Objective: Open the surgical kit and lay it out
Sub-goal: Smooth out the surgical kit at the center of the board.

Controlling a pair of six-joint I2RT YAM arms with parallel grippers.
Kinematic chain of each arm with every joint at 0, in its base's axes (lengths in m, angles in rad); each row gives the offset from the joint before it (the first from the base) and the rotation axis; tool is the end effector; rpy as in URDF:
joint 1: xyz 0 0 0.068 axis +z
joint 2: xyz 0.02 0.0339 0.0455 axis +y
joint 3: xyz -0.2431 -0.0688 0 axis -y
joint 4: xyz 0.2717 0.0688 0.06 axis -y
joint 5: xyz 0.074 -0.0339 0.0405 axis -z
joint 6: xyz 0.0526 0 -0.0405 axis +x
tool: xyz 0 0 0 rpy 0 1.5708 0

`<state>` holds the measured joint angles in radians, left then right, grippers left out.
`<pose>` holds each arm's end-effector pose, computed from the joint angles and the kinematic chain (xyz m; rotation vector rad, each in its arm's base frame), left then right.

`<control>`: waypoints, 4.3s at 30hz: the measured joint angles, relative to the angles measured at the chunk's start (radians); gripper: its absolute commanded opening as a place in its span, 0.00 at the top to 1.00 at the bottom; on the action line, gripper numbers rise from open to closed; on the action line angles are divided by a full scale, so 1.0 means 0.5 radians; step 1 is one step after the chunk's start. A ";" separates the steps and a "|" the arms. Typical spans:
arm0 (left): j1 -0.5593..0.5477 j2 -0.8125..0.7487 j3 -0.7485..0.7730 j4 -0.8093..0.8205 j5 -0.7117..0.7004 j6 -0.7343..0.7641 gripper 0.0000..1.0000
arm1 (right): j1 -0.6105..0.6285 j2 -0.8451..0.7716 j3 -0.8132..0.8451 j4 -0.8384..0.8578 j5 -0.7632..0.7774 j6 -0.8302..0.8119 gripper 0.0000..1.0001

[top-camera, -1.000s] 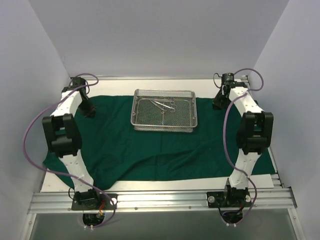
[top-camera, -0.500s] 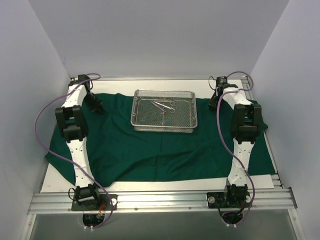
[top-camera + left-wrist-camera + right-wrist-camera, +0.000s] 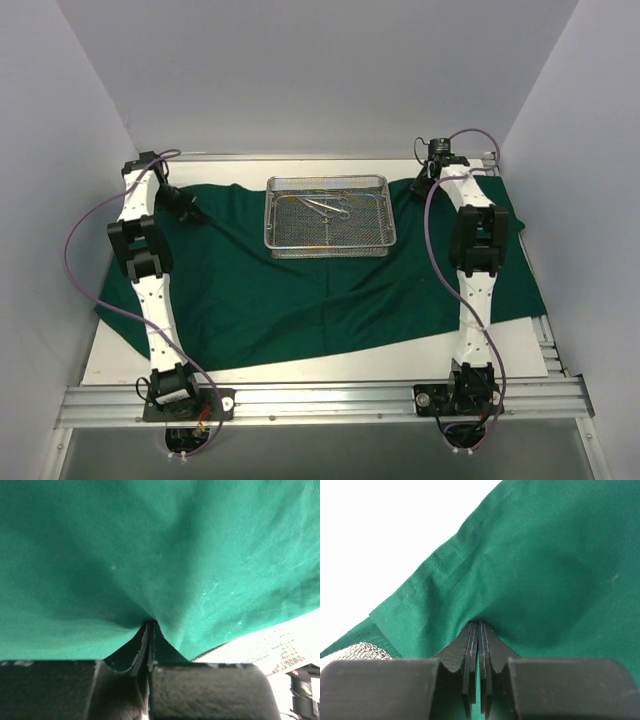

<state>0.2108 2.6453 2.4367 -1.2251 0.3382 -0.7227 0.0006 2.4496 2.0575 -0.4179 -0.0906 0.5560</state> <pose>0.5208 0.0936 0.1092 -1.3385 2.7357 -0.5559 0.5683 0.0051 0.1287 0.6183 2.3281 0.3695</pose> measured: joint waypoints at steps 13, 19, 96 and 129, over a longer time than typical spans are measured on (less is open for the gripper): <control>0.040 0.402 0.583 0.162 0.448 -0.282 0.95 | -0.115 0.435 0.691 -0.025 -0.227 0.195 1.00; 0.049 0.512 0.680 0.398 0.617 -0.420 0.91 | -0.157 0.340 0.475 0.128 -0.296 0.233 0.96; 0.221 -1.689 -1.981 0.567 -0.419 0.479 0.54 | -0.349 -1.458 -1.628 -0.089 -0.079 -0.226 0.40; 0.259 -1.099 -1.823 0.713 -0.130 0.426 0.62 | -0.844 -1.847 -2.210 -0.417 0.079 0.000 0.80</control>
<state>0.3401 2.0960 1.5249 -0.8688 0.2729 -0.5098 -0.4213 1.5261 0.9527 -0.6262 -0.0513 0.5560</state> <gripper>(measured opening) 0.362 0.087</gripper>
